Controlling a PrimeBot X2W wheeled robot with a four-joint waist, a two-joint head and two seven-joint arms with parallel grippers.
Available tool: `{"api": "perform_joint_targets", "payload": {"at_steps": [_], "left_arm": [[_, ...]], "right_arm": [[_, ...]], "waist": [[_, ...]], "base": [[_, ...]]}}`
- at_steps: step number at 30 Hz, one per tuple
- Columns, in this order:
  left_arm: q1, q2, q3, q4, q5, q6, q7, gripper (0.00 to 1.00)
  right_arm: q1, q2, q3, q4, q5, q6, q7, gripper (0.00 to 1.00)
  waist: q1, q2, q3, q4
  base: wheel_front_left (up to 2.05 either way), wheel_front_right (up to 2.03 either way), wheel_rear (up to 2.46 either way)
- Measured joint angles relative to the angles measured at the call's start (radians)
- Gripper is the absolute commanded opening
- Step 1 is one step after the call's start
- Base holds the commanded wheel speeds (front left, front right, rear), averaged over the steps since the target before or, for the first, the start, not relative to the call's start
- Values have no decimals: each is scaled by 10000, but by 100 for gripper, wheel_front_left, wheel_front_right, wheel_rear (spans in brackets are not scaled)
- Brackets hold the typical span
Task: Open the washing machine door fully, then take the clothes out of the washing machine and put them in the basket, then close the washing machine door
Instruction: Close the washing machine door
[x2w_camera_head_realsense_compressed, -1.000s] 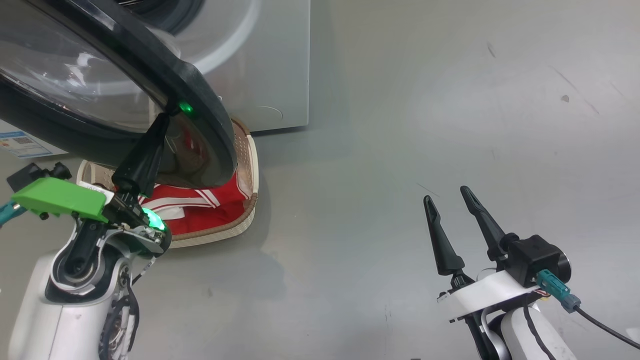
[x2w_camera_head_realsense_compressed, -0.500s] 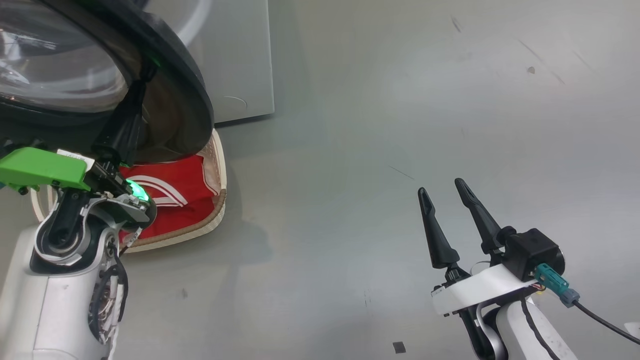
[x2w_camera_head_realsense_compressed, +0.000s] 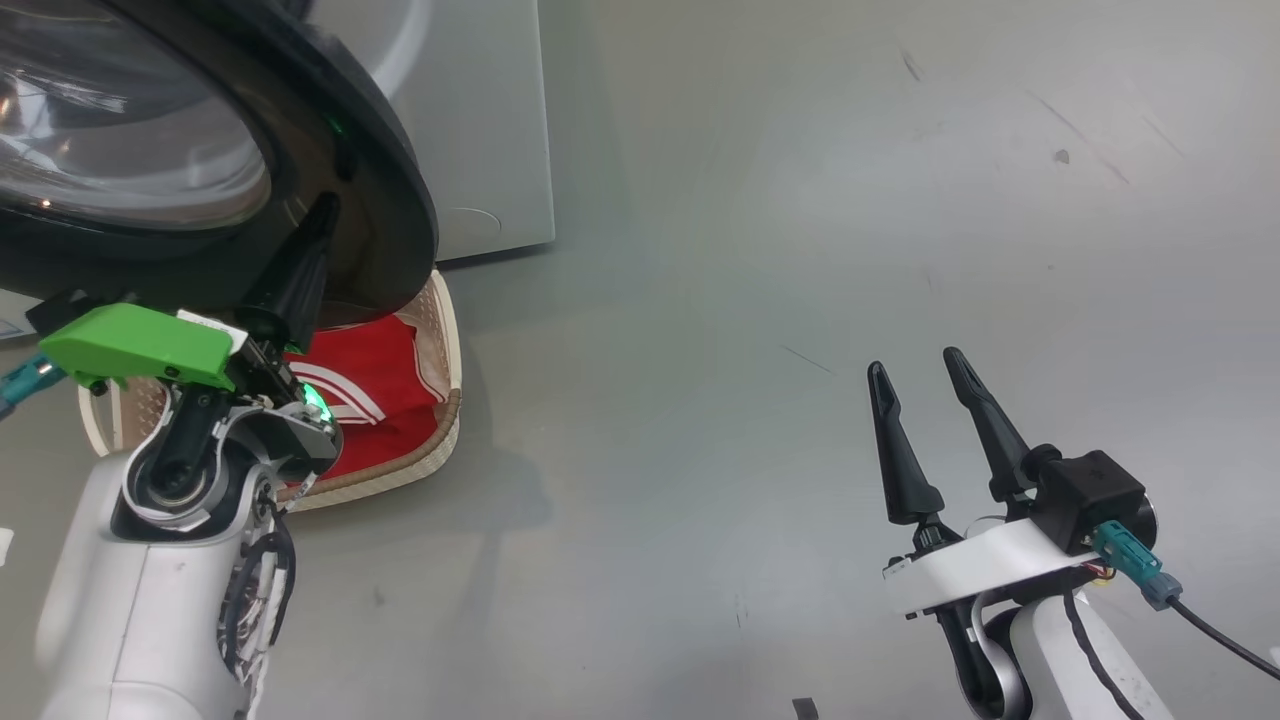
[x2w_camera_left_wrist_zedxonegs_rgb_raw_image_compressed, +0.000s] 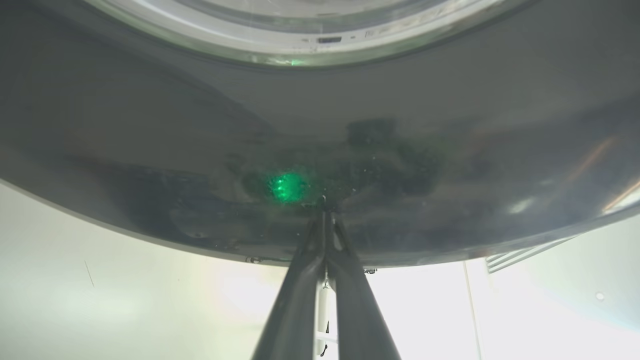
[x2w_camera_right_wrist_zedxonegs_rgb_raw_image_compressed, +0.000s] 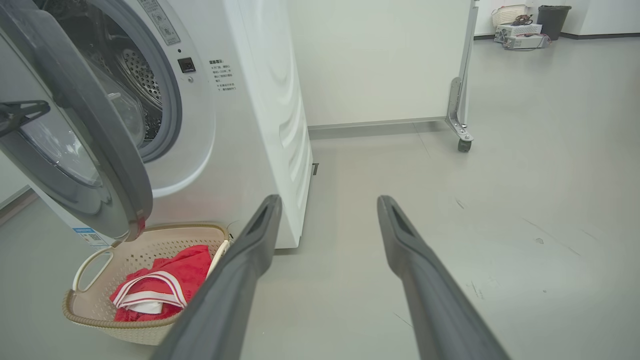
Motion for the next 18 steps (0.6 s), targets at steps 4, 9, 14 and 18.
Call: {"api": "perform_joint_targets", "payload": {"at_steps": [4, 9, 14, 18], "left_arm": [[61, -82, -188, 251, 54, -130, 86, 0], [399, -125, -198, 591, 86, -221, 86, 0], [980, -92, -259, 813, 491, -307, 140, 0], [1392, 12, -291, 828, 585, -384, 138, 0]], "right_arm": [[3, 0, -27, 90, -61, 12, 0, 100], [23, 0, -90, 286, -107, 104, 0, 100], [107, -2, -209, 472, -117, 192, 0, 100], [266, 0, -261, 610, -117, 278, 0, 100]], "waist": [[0, 0, -195, 247], [0, 0, -536, 604], [0, 0, -966, 984], [0, 0, -1358, 1288]], "base": [[0, 0, 0], [0, 0, 0], [0, 0, 0], [0, 0, 0]]}}
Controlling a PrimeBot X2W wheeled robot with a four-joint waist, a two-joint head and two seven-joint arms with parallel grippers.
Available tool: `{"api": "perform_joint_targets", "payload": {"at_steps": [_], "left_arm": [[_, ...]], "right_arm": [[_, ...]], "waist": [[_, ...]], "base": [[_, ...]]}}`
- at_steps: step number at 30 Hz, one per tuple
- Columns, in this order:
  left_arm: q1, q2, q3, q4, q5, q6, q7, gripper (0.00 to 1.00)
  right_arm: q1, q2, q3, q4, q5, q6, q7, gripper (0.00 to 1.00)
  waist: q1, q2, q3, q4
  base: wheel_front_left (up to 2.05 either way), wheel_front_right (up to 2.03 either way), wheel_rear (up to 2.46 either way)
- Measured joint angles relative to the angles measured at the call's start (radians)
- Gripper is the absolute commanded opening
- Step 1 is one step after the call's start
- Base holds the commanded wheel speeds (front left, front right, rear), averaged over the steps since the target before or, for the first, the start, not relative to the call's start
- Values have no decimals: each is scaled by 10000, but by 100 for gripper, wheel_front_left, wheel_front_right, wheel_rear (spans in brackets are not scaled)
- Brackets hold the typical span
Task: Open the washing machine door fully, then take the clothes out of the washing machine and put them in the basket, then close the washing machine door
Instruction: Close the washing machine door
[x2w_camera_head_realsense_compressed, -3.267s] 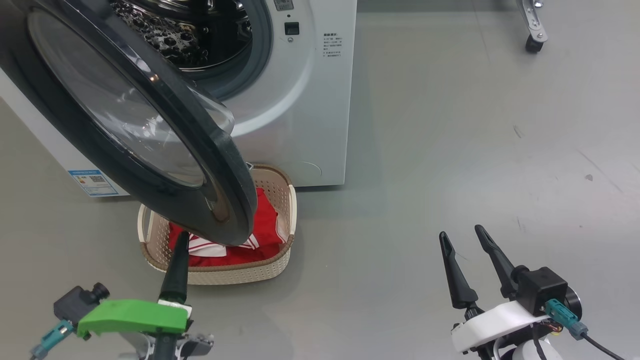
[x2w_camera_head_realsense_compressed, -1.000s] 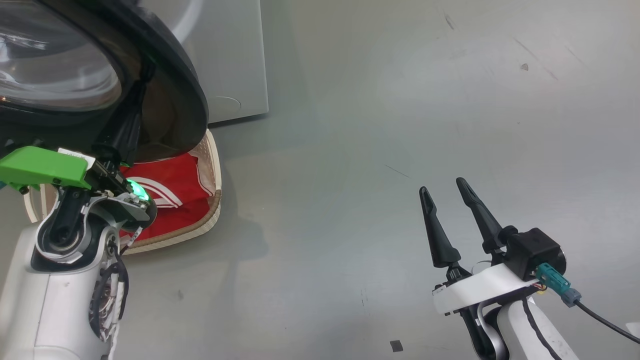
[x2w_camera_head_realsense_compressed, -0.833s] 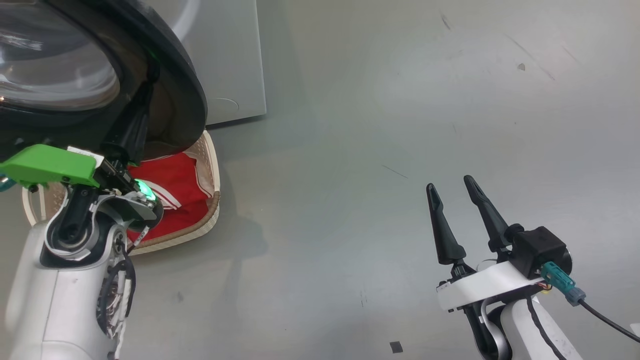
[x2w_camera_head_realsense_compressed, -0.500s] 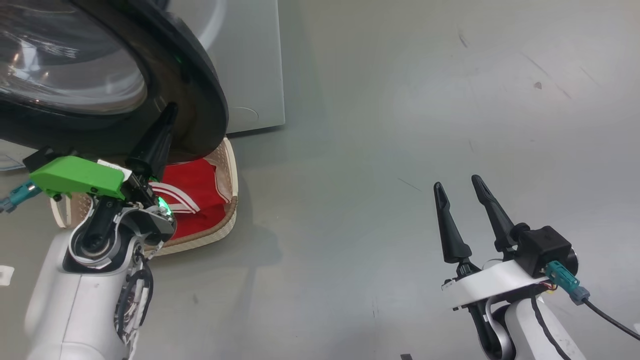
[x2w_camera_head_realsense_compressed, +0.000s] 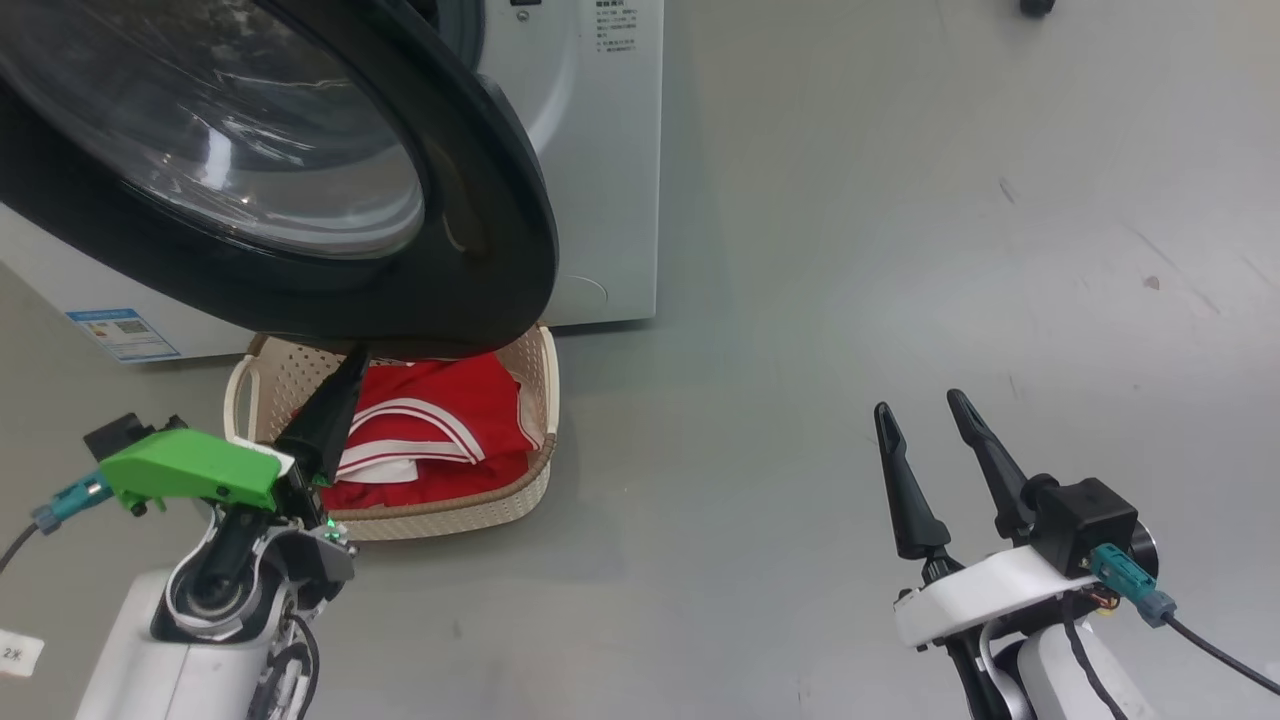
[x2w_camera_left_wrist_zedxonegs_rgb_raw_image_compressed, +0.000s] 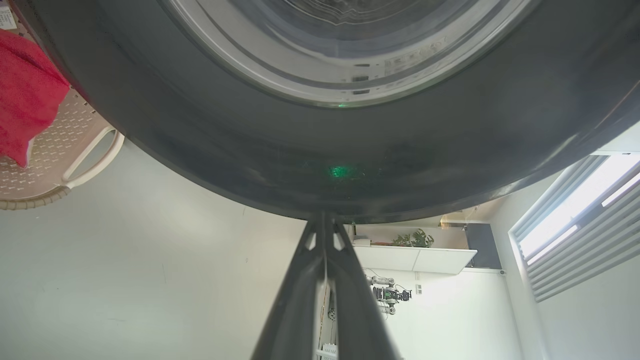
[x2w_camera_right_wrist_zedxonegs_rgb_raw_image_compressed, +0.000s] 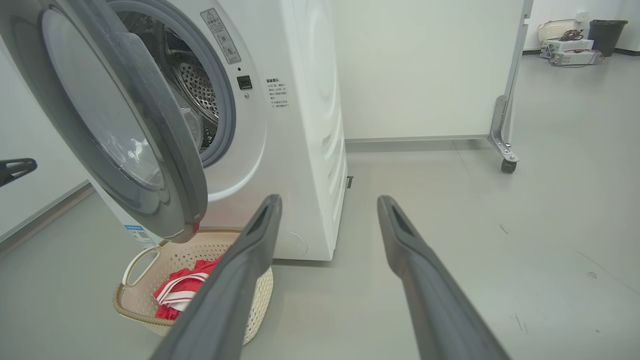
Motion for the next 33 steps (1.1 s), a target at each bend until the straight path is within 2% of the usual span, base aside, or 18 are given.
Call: {"api": "perform_joint_targets", "payload": {"at_steps": [6, 13, 18, 22, 24, 29, 33], "left_arm": [[799, 401, -203, -94, 1162, -4, -360, 0], [1308, 1009, -414, -1321, 2713, -8, -1024, 0], [1917, 1538, -589, -1877, 4021, -10, -1850, 0], [2193, 1664, -694, -2113, 4638, -10, -2389, 0], [2497, 1914, -934, -2286, 5517, -10, -2959, 0], [2962, 2263, -1110, -2326, 6385, -10, -3728, 0], [3143, 2658, -1507, -2357, 7728, -13, -4541, 0]], "right_arm": [[416, -31, -107, 157, 2, 92, 0, 100], [695, -61, -253, 148, 77, 178, 0, 100], [778, -58, -345, 109, 79, 205, 0, 100], [931, -59, -372, 96, 79, 209, 0, 100], [1012, -59, -349, 96, 77, 267, 0, 100], [1025, -48, -267, 96, 50, 314, 0, 100], [1028, -46, -268, 96, 50, 343, 0, 100]], "waist": [[0, 0, -615, 452], [0, 0, -1160, 1025], [0, 0, -1452, 1344], [0, 0, -1566, 1514], [0, 0, -1645, 1659], [0, 0, -1704, 1746], [0, 0, -1722, 1768]], "base": [[0, 0, 0], [0, 0, 0], [0, 0, 0], [0, 0, 0], [0, 0, 0], [0, 0, 0], [0, 0, 0]]}}
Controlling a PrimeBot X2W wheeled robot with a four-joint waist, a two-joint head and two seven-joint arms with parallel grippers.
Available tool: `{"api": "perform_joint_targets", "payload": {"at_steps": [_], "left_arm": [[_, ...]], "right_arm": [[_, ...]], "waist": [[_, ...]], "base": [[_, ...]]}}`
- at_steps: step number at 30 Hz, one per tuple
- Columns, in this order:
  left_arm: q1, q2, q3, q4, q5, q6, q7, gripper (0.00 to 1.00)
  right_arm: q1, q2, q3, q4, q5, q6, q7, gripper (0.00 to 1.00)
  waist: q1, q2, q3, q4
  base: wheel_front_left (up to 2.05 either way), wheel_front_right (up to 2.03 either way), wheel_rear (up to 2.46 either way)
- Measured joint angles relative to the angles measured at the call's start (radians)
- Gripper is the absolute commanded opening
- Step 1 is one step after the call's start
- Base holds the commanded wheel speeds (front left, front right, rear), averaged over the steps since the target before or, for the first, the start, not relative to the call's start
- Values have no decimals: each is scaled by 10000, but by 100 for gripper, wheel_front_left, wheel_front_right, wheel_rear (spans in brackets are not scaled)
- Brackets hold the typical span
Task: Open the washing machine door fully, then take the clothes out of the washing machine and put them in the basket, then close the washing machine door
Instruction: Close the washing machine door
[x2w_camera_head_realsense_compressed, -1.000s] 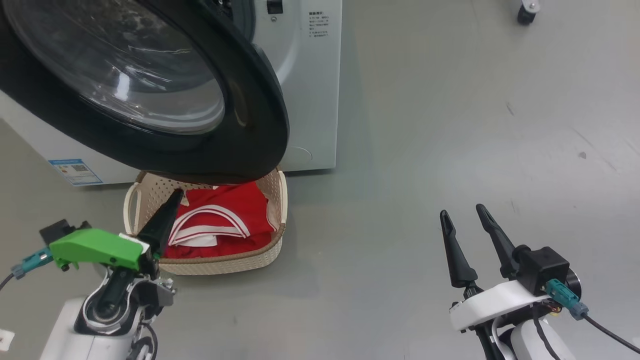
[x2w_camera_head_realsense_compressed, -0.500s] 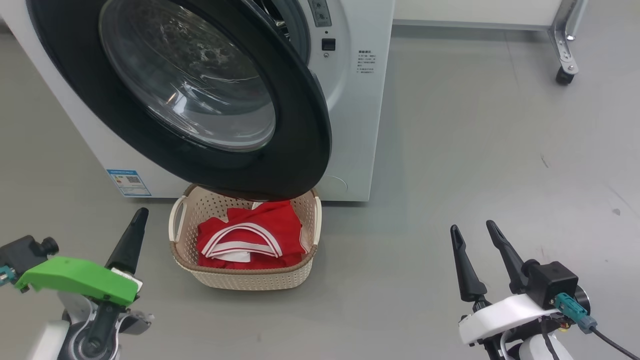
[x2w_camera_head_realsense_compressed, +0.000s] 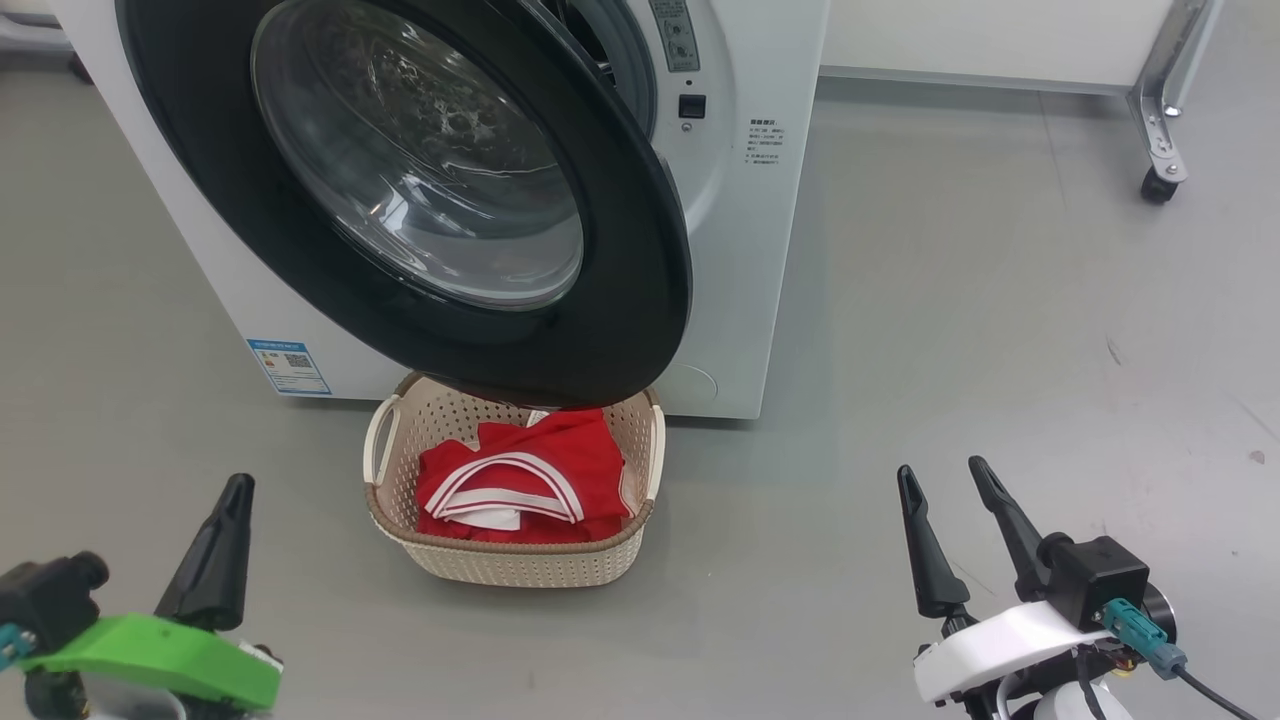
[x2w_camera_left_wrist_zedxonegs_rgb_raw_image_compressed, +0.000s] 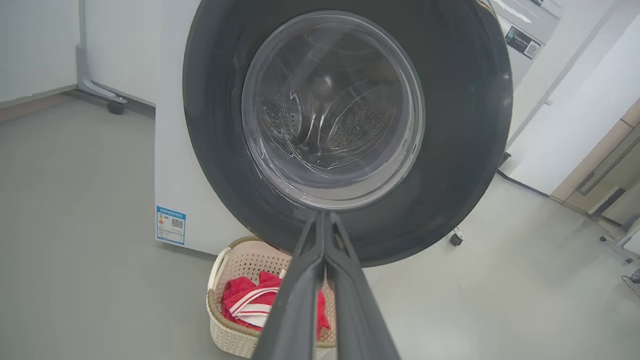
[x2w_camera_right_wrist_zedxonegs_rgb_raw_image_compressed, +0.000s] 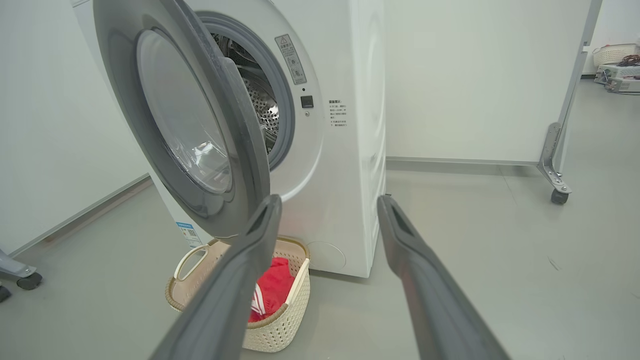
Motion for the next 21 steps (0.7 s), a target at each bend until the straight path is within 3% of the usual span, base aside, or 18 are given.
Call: {"api": "perform_joint_targets", "payload": {"at_steps": [4, 14, 16, 17, 18, 21], "left_arm": [[203, 174, -79, 203, 882, -29, -798, 0], [503, 305, -146, 554, 3149, -25, -790, 0], [552, 113, -82, 560, 3315, -4, -773, 71], [583, -31, 67, 518, 3402, 52, -750, 95], [595, -174, 244, 437, 3476, 105, -750, 100], [595, -476, 608, 278, 3616, 109, -752, 100]], "right_arm": [[6, 2, 0, 0, 0, 8, 0, 100], [58, 21, -8, 0, 0, 13, 0, 100], [59, 23, -12, 0, 0, 86, 0, 100], [60, 23, -15, 0, 0, 86, 0, 100], [60, 27, -23, 0, 0, 86, 0, 100], [61, 27, -46, -8, 0, 88, 0, 100]], "waist": [[0, -1, -13, 14], [0, 0, -27, -21], [0, 0, -17, -26], [0, 0, -11, -26], [0, 0, -3, -25], [0, 0, 18, -16]], "base": [[0, 0, 0], [0, 0, 0], [0, 0, 0], [0, 0, 0], [0, 0, 0], [0, 0, 0]]}}
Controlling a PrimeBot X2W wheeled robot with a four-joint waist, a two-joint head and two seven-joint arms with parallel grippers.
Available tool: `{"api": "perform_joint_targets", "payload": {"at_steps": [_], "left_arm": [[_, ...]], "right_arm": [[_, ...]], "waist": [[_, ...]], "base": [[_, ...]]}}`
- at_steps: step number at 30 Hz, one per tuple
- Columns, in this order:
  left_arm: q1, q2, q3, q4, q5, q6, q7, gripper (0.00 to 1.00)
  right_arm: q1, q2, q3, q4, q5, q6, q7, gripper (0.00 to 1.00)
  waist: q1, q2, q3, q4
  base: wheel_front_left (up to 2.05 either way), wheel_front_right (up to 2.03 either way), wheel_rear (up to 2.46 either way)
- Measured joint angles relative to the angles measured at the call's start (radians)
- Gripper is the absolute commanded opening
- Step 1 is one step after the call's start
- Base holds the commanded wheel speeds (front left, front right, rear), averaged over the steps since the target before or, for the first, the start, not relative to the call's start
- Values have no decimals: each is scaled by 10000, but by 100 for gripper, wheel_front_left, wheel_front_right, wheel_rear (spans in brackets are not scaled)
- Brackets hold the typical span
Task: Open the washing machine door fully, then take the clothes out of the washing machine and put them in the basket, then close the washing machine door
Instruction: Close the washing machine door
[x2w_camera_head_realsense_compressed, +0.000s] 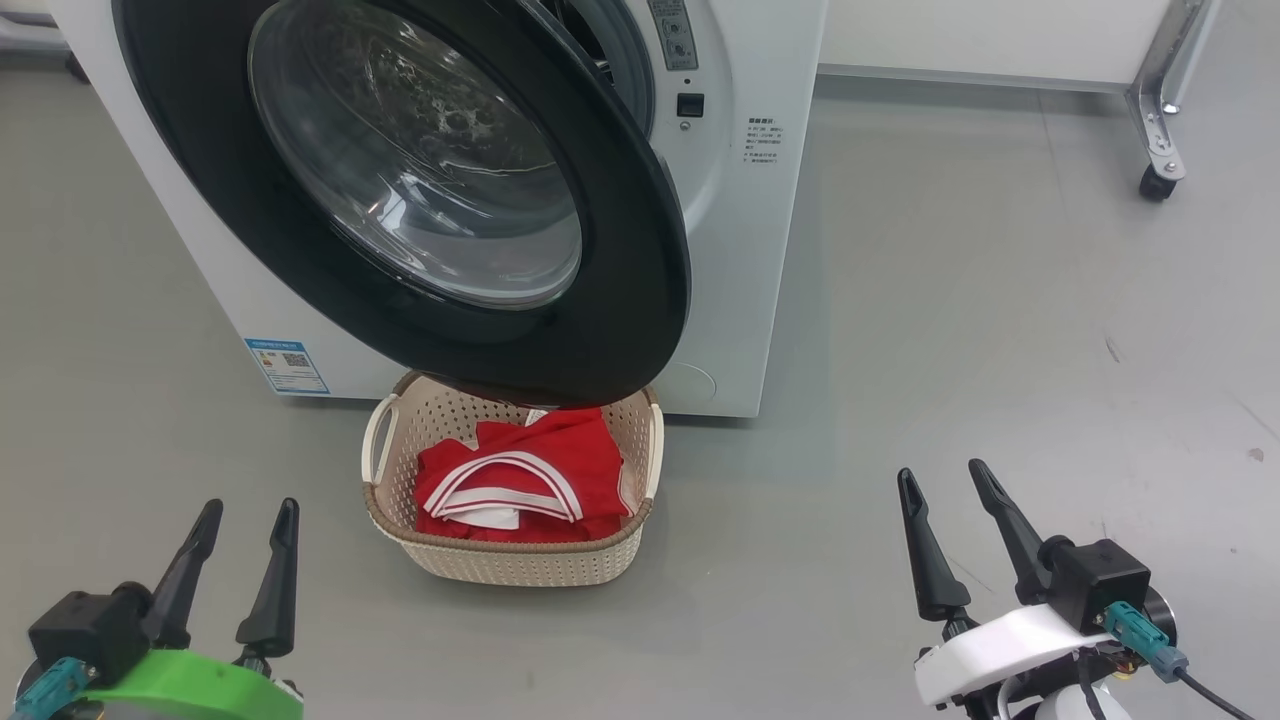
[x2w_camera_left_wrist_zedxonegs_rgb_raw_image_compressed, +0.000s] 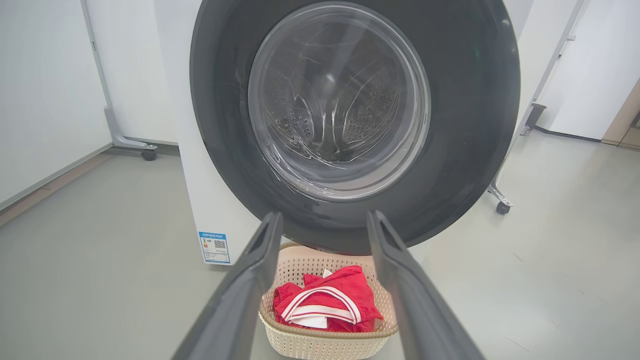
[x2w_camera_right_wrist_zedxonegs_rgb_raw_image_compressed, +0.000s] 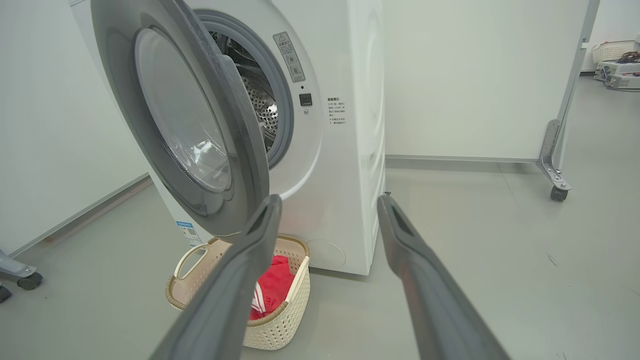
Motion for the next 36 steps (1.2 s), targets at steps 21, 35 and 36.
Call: {"api": "perform_joint_targets", "payload": {"at_steps": [21, 35, 36], "left_arm": [[407, -1012, 688, -194, 1039, -59, 0, 100], [484, -1335, 1012, -194, 1404, -105, 0, 100], [485, -1354, 1026, -194, 1427, -105, 0, 100]], "right_arm": [[0, 4, -8, -12, -13, 10, 0, 100], [0, 8, -29, -12, -23, 88, 0, 100], [0, 8, -27, -12, -23, 88, 0, 100]], "waist": [[0, 0, 26, -25], [0, 0, 11, -15], [0, 0, 9, -17]], "base": [[0, 0, 0], [0, 0, 0], [0, 0, 0]]}}
